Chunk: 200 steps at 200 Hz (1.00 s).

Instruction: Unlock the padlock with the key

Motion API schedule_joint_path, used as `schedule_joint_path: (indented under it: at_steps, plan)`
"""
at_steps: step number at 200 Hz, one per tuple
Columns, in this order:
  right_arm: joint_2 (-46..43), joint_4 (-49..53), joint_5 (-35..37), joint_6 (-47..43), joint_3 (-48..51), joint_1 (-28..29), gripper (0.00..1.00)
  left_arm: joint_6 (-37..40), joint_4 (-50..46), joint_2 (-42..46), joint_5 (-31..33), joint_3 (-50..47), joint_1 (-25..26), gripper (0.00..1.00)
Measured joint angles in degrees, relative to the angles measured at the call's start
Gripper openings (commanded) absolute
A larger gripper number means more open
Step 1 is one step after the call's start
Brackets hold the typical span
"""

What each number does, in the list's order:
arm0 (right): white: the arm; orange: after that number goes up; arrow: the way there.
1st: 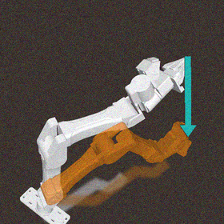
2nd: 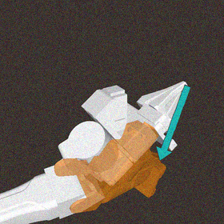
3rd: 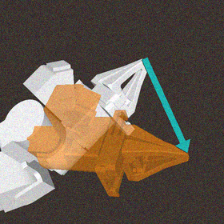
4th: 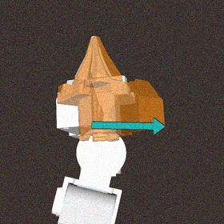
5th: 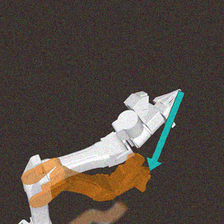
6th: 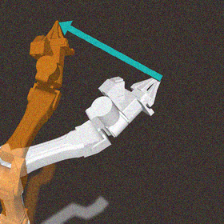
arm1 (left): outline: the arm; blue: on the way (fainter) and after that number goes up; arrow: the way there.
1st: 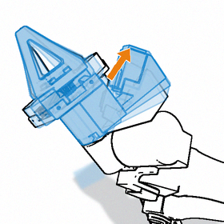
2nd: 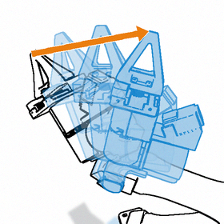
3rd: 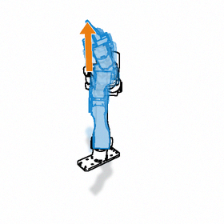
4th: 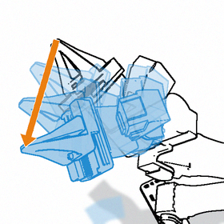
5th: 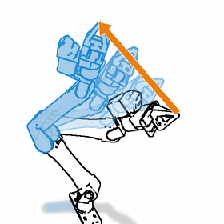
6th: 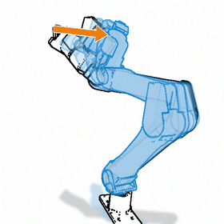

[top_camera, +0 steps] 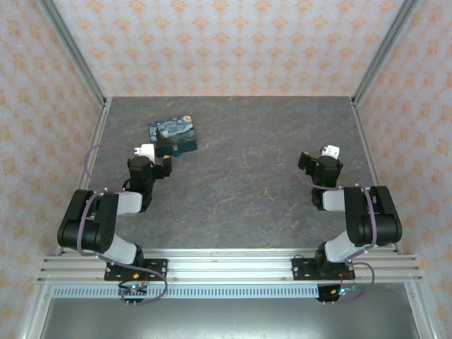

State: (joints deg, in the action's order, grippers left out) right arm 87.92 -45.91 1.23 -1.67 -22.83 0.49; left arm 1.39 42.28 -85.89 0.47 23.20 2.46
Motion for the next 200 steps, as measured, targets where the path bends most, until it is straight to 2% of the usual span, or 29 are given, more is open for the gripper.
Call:
schedule_joint_path:
  at_steps: [68,156,200]
  plan:
    - [0.0,0.0,-1.0,-0.1,0.0,0.0,0.99,0.0,-0.1,0.0,0.0,0.0,0.0,1.00]
    - [-0.2,0.3,-0.6,0.1,0.0,0.0,0.99,0.0,-5.7,2.4,0.0,2.6,0.0,1.00]
    - [-6.9,12.5,1.8,1.0,-4.8,0.0,0.99,0.0,-12.5,6.5,0.0,6.0,-0.7,1.00]
